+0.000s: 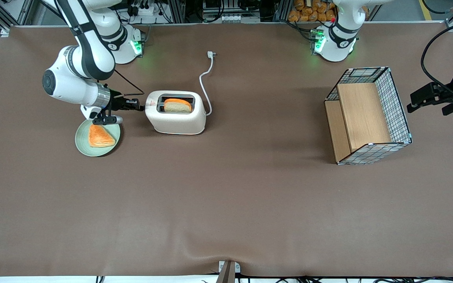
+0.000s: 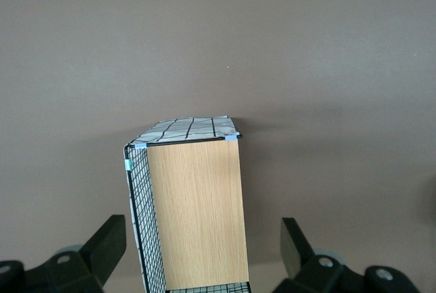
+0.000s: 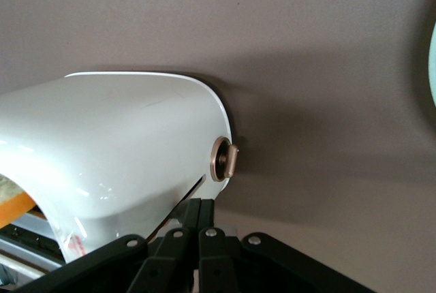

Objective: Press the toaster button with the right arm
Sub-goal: 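Push the toaster lever down with the right gripper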

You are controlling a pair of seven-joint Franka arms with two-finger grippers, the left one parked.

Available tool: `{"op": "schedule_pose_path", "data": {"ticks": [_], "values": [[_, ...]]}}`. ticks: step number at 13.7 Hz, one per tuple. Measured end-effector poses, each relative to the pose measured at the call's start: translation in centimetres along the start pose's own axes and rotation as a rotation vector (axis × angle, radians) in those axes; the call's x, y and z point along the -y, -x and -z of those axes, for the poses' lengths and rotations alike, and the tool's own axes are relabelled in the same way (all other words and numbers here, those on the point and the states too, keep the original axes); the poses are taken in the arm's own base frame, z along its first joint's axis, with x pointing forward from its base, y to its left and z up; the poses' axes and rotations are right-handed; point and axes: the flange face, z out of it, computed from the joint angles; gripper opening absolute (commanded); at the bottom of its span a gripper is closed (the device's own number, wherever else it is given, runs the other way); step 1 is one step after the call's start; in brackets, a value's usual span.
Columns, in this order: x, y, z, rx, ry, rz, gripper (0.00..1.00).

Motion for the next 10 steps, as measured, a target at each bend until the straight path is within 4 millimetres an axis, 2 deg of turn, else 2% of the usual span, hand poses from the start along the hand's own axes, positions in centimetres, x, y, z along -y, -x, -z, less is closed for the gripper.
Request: {"op": "schedule_pose_path", "data": {"ticks": [10], "values": [[-0.5,-0.2,-1.3,-0.007,0.006,0.001,0.0]]}}
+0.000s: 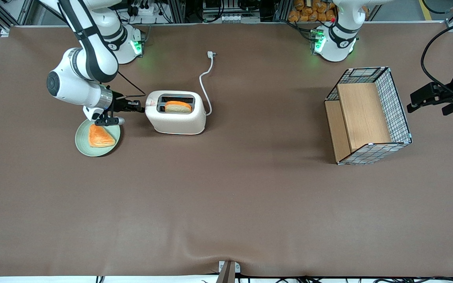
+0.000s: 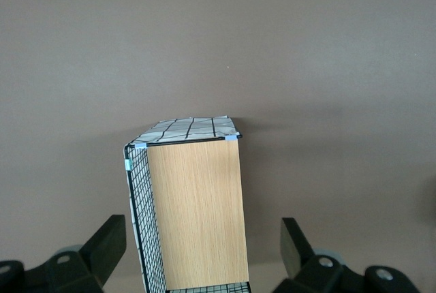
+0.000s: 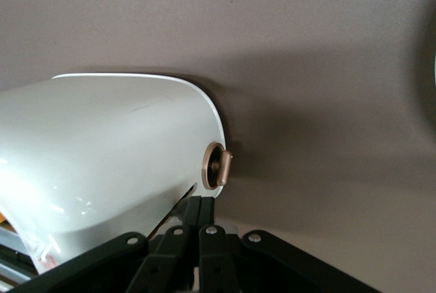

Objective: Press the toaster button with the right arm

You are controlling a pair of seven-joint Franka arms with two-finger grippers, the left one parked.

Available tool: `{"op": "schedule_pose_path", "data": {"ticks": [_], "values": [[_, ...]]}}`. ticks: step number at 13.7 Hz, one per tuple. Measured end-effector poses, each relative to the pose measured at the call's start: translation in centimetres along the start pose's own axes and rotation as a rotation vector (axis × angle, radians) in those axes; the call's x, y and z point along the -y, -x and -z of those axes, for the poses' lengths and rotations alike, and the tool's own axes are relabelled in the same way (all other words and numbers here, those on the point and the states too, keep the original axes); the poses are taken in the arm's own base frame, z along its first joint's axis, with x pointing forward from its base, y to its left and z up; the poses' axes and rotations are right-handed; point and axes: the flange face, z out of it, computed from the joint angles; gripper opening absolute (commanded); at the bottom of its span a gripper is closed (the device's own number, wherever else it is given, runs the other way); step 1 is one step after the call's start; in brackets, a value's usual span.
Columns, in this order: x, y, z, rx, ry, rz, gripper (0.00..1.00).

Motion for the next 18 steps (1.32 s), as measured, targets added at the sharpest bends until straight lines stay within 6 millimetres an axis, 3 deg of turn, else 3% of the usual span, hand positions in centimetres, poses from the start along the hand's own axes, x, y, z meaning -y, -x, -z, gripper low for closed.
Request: {"op": "schedule_pose_path", "data": {"ticks": [7,18], "values": [[-0.8,-0.2,-1.3,-0.014,-0.016,0.006,0.0],[-1.0,-0.2,-1.6,-0.032,-0.021,0.008,0.0]]}}
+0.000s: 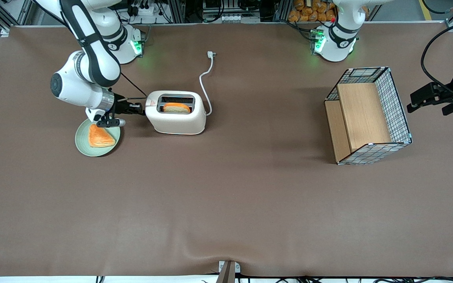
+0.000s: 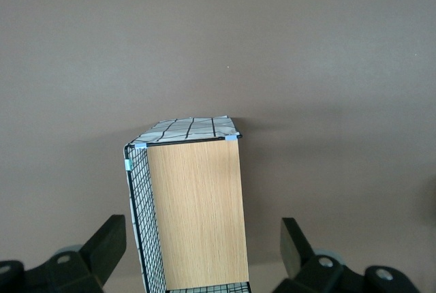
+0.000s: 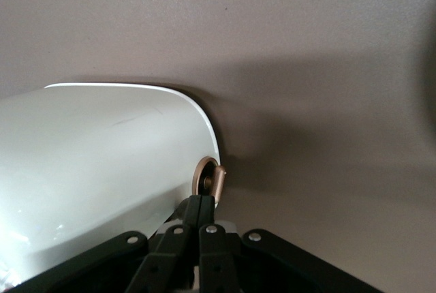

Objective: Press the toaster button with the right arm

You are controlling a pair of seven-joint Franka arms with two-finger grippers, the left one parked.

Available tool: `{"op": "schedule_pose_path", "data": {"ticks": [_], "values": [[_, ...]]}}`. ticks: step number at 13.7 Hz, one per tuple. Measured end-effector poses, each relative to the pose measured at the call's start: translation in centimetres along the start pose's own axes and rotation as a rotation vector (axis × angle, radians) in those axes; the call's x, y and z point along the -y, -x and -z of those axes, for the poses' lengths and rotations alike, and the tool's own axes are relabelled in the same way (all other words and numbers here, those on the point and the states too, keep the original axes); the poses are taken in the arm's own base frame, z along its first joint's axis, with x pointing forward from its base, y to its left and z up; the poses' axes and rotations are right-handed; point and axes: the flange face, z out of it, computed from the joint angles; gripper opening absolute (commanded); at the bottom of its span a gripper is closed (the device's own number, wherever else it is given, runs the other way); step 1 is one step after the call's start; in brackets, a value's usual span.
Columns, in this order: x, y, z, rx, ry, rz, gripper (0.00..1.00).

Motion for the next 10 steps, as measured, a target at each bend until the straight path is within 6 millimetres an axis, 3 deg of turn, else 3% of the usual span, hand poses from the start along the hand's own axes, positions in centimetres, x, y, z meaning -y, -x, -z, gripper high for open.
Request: {"op": "schedule_pose_path", "data": {"ticks": [10], "values": [[0.01,0.0,-0.01,-0.001,0.0,0.021,0.0]]}}
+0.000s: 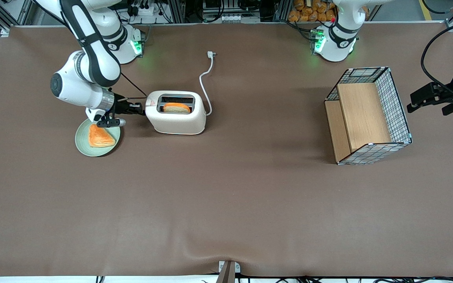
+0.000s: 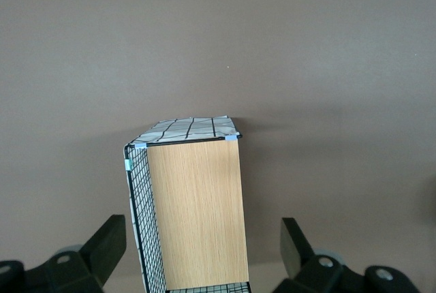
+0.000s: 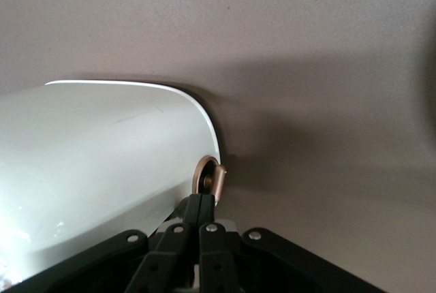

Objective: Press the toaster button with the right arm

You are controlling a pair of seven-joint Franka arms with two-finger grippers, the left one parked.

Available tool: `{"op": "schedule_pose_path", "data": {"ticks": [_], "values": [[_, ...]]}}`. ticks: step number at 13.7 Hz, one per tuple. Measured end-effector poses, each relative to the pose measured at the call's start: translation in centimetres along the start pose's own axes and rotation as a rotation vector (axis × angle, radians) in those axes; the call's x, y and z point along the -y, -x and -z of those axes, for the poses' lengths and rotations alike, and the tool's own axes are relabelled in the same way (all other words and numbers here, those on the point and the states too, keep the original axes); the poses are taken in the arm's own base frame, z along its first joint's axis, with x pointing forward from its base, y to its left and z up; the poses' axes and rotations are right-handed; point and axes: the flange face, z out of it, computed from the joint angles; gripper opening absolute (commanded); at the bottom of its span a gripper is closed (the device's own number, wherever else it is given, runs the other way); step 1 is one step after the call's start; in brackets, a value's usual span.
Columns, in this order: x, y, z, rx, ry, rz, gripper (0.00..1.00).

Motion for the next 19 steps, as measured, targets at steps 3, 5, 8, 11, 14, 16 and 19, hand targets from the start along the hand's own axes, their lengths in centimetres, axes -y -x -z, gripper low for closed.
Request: {"op": "schedule_pose_path", "data": {"ticks": [3,5,8,11,14,16,19], "values": [[-0.02,0.01,0.0,-0.001,-0.001,0.02,0.0],[-0.02,0.01,0.0,-0.001,-0.001,0.026,0.0],[-0.19,0.02,0.04,0.0,-0.011,0.066,0.0],[-0.45,0.03,0.06,0.002,-0.025,0.087,0.0],[-0.57,-0.02,0.08,0.004,-0.031,0.096,0.0],[-0.58,-0.04,0.1,0.004,-0.032,0.102,0.0],[-0.66,-0.08,0.16,0.005,-0.03,0.111,0.0]]}}
